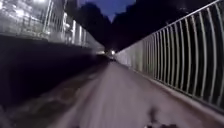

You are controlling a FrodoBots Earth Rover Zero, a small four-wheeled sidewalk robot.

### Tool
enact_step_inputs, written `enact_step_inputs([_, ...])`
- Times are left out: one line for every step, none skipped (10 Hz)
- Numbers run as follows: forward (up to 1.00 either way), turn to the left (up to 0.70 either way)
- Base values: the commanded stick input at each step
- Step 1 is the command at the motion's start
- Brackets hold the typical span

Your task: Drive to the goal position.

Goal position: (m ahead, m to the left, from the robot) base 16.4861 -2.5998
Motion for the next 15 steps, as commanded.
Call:
enact_step_inputs([0.70, 0.00])
enact_step_inputs([0.70, 0.00])
enact_step_inputs([0.70, 0.00])
enact_step_inputs([0.70, 0.00])
enact_step_inputs([0.70, 0.00])
enact_step_inputs([0.70, 0.00])
enact_step_inputs([0.70, 0.00])
enact_step_inputs([0.70, 0.00])
enact_step_inputs([0.70, 0.00])
enact_step_inputs([0.70, 0.00])
enact_step_inputs([0.70, 0.00])
enact_step_inputs([0.70, 0.00])
enact_step_inputs([0.70, 0.00])
enact_step_inputs([0.70, 0.00])
enact_step_inputs([0.70, 0.00])
